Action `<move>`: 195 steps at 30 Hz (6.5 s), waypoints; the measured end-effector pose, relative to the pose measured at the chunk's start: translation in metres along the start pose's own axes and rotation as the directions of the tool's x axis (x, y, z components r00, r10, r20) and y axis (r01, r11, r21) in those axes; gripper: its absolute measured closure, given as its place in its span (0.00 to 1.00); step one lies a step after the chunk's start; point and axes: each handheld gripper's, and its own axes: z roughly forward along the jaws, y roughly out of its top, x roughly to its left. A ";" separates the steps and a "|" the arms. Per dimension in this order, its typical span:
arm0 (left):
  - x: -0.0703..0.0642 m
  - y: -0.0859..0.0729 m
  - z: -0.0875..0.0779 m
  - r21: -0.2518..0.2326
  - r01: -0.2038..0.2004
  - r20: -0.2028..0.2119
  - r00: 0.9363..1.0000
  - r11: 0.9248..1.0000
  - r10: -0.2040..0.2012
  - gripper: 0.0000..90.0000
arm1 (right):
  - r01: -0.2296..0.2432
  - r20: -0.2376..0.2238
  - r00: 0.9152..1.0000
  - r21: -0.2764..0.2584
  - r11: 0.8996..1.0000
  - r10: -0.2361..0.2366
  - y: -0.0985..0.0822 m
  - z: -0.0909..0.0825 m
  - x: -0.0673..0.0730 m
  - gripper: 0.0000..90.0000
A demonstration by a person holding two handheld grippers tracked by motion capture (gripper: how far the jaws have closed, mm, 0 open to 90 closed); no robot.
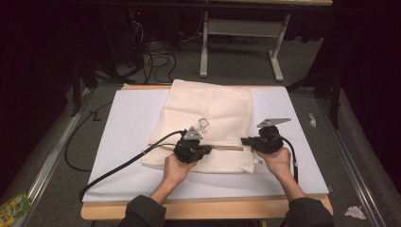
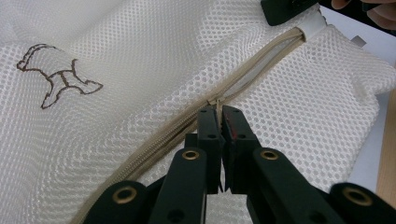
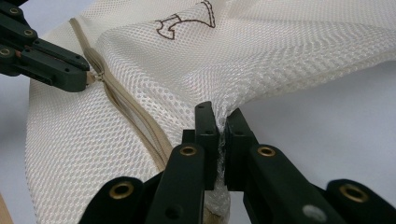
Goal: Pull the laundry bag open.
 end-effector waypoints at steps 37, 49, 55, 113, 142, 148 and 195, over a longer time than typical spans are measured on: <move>0.011 -0.006 -0.020 -0.031 0.017 -0.039 0.999 0.999 -0.018 0.97 | -0.005 0.010 1.000 -0.001 1.000 0.005 -0.001 0.001 0.000 0.98; 0.015 -0.007 -0.026 -0.042 0.022 -0.049 0.999 0.999 -0.024 0.97 | -0.005 0.006 1.000 -0.004 1.000 0.005 -0.002 0.001 -0.001 0.98; 0.017 -0.008 -0.029 -0.047 0.027 -0.052 0.998 0.999 -0.029 0.97 | -0.006 0.004 1.000 -0.003 1.000 0.006 -0.002 0.002 -0.001 0.98; 0.037 -0.022 -0.067 -0.090 0.070 -0.084 0.993 0.993 -0.078 0.97 | 0.021 0.030 0.999 0.016 1.000 -0.021 0.001 0.004 0.004 0.98; 0.042 -0.025 -0.079 -0.095 0.074 -0.113 0.990 0.993 -0.085 0.97 | 0.029 0.058 0.998 0.044 0.999 -0.032 0.008 0.004 -0.001 0.98; 0.045 -0.026 -0.083 -0.097 0.088 -0.116 0.988 0.991 -0.099 0.97 | 0.031 0.055 0.998 0.045 0.998 -0.034 0.007 0.002 -0.001 0.98; 0.059 -0.035 -0.105 -0.120 0.124 -0.168 0.975 0.985 -0.143 0.97 | 0.037 0.088 0.995 0.029 0.999 -0.040 0.003 0.000 -0.005 0.98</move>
